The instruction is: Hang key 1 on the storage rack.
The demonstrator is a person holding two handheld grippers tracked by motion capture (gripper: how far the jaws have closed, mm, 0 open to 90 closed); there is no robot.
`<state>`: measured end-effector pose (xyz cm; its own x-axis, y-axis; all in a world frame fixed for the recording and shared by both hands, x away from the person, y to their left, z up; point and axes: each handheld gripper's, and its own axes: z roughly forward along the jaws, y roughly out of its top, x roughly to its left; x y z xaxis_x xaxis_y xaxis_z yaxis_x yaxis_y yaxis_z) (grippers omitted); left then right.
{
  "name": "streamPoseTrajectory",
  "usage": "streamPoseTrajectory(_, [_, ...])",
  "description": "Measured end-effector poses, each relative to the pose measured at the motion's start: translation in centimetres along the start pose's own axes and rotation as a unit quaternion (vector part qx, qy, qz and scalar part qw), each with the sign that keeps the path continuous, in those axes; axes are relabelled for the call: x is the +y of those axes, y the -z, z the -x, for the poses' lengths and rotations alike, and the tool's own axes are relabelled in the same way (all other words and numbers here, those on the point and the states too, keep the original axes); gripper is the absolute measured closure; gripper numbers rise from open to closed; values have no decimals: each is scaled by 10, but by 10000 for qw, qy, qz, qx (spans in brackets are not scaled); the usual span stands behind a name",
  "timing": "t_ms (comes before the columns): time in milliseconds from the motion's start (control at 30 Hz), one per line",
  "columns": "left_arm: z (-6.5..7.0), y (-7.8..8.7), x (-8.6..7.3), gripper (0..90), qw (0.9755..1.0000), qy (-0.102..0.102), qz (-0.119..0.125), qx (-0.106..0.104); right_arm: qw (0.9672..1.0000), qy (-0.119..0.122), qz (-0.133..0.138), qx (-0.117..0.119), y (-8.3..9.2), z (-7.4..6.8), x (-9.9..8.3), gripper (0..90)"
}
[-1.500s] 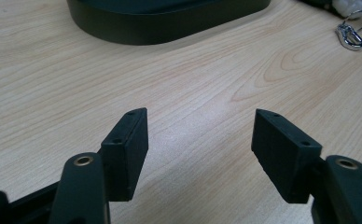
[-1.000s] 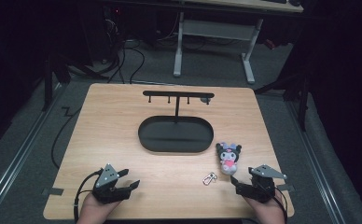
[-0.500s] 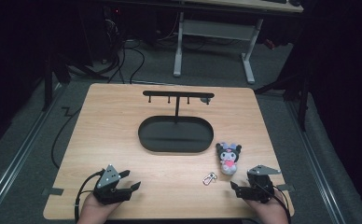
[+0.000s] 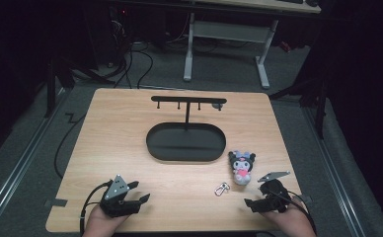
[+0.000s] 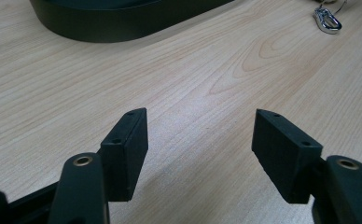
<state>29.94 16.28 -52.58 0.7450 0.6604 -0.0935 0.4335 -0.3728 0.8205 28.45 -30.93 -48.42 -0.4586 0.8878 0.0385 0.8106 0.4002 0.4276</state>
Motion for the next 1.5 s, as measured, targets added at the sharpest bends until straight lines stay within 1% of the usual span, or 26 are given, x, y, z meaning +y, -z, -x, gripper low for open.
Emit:
streamPoseTrajectory(67, [0, 0, 0, 367, 10000, 3, 1, -4, 9999, -4, -142, 76, 1, 0, 3, 188])
streamPoseTrajectory(200, [-1, 0, 0, 367, 10000, -15, -26, -16, 9987, 11, -503, 109, 2, -1, 9, 185])
streamPoseTrajectory(233, [0, 0, 0, 367, 10000, -18, -27, -15, 9981, 31, -606, 128, 3, -2, 10, 183])
streamPoseTrajectory(300, [-1, 0, 0, 367, 10000, -25, -41, -23, 9969, -6, -773, 152, 2, -3, 13, 184])
streamPoseTrajectory(333, [-1, 0, 0, 367, 10000, -28, -41, -27, 9959, -11, -896, 151, 3, -3, 14, 186])
streamPoseTrajectory(433, [-1, -1, 0, 367, 10000, -44, -44, -38, 9932, 48, -1154, 109, 3, -4, 17, 177])
streamPoseTrajectory(500, [-1, -1, 0, 367, 10000, -56, -47, -40, 9924, 81, -1226, 60, 3, -5, 19, 178])
streamPoseTrajectory(600, [-1, -1, 0, 367, 10000, -54, -63, -50, 9918, 123, -1270, 37, 4, -6, 24, 185])
streamPoseTrajectory(667, [-1, -1, 0, 367, 9999, -59, -68, -50, 9914, 74, -1301, 95, 4, -7, 30, 198])
streamPoseTrajectory(733, [-1, -1, 0, 367, 9999, -56, -69, -54, 9926, 55, -1206, 94, 3, -6, 39, 194])
streamPoseTrajectory(867, [-1, -1, 0, 367, 9999, -73, -54, -50, 9934, -24, -1144, 54, -3, -6, 61, 170])
streamPoseTrajectory(933, [-1, -1, 0, 366, 9999, -78, -57, -48, 9935, 77, -1132, -65, -9, -7, 72, 155])
streamPoseTrajectory(967, [-1, -1, 0, 366, 9999, -90, -64, -42, 9935, 77, -1132, -65, -9, -7, 72, 155])
streamPoseTrajectory(1000, [-1, -1, 0, 366, 9999, -98, -74, -39, 9936, 68, -1125, -124, -13, -7, 76, 155])
streamPoseTrajectory(1033, [-2, -1, 0, 367, 9999, -88, -89, -49, 9935, 28, -1128, -167, -16, -6, 80, 153])
streamPoseTrajectory(1067, [-2, 0, 0, 366, 9999, -67, -63, -41, 9933, -146, -1130, -200, -23, -2, 86, 154])
streamPoseTrajectory(1133, [-3, 0, -1, 367, 9999, -67, -66, -39, 9926, -280, -1162, -213, -29, 1, 90, 154])
streamPoseTrajectory(1200, [-4, 1, -1, 367, 9999, -69, -67, -43, 9926, -276, -1166, -188, -34, 2, 92, 153])
streamPoseTrajectory(1267, [-3, 1, -1, 366, 9999, -75, -77, -46, 9915, -311, -1228, -280, -37, 3, 93, 162])
streamPoseTrajectory(1300, [-3, 1, -1, 367, 9999, -78, -91, -54, 9918, -334, -1215, -211, -37, 5, 92, 171])
streamPoseTrajectory(1367, [-2, 0, -1, 367, 9999, -93, -95, -66, 9925, -386, -1146, -190, -35, 7, 90, 179])
streamPoseTrajectory(1400, [-2, -1, -1, 367, 9999, -107, -103, -66, 9923, -397, -1156, -181, -32, 9, 89, 182])
streamPoseTrajectory(1433, [-2, -1, -1, 367, 9999, -107, -103, -66, 9923, -397, -1156, -181, -32, 9, 89, 182])
streamPoseTrajectory(1467, [-1, -2, -1, 367, 9998, -131, -140, -77, 9920, -419, -1160, -271, -27, 14, 86, 189])
streamPoseTrajectory(1500, [-1, -2, -1, 366, 9998, -131, -140, -77, 9920, -419, -1160, -271, -27, 14, 86, 189])
